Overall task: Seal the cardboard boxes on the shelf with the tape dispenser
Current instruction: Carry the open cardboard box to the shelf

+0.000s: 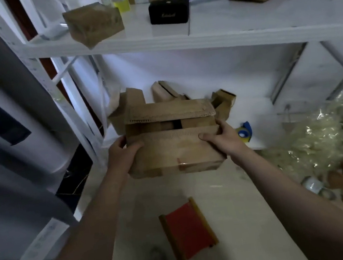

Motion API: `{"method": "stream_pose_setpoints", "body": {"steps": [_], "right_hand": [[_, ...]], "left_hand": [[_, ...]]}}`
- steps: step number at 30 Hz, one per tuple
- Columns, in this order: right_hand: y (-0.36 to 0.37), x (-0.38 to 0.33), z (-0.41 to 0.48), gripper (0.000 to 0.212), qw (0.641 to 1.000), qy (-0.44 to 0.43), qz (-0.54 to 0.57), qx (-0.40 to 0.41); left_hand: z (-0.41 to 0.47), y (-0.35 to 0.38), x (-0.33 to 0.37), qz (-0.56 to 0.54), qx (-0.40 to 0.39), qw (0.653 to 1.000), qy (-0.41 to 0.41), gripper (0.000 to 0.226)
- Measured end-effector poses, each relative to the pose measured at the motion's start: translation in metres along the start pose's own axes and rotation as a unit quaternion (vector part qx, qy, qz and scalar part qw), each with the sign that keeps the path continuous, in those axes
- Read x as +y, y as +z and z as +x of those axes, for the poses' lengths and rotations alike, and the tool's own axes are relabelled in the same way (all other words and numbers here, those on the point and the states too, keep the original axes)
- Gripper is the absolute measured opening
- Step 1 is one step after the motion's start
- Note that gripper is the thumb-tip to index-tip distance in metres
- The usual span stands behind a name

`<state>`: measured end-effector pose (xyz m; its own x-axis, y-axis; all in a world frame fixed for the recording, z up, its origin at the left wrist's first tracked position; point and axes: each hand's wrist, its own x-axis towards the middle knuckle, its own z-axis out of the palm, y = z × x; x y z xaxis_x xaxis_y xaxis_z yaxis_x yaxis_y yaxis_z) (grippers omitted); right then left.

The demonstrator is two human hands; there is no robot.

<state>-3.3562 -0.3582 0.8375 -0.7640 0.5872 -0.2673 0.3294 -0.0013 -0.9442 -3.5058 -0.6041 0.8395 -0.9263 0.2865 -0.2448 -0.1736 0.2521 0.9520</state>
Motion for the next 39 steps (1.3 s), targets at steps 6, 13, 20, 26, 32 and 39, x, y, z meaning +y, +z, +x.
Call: {"method": "stream_pose_setpoints", "body": {"steps": [6, 13, 20, 26, 32, 39], "right_hand": [[0.031, -0.009, 0.062, 0.077, 0.996, 0.037, -0.054, 0.059], [0.012, 0.014, 0.137, 0.079, 0.991, 0.084, -0.053, 0.094], [-0.026, 0.047, 0.231, 0.078, 0.991, 0.069, -0.089, 0.068], [-0.046, 0.098, 0.306, 0.083, 0.992, 0.084, -0.076, 0.061], [-0.028, 0.199, 0.370, 0.080, 0.990, 0.116, -0.046, 0.068], [0.006, 0.306, 0.442, 0.063, 0.992, 0.099, -0.033, 0.071]], "left_hand": [[0.095, 0.017, -0.001, 0.026, -0.023, 0.999, -0.030, 0.026], [0.175, 0.070, 0.001, 0.076, -0.055, 0.994, -0.059, 0.022], [0.237, 0.137, -0.003, 0.087, -0.035, 0.994, -0.056, 0.059], [0.299, 0.197, -0.040, 0.103, -0.028, 0.992, -0.063, 0.073], [0.374, 0.228, -0.137, 0.113, -0.060, 0.990, -0.054, 0.060], [0.451, 0.259, -0.256, 0.116, -0.080, 0.989, -0.044, 0.059]]}}
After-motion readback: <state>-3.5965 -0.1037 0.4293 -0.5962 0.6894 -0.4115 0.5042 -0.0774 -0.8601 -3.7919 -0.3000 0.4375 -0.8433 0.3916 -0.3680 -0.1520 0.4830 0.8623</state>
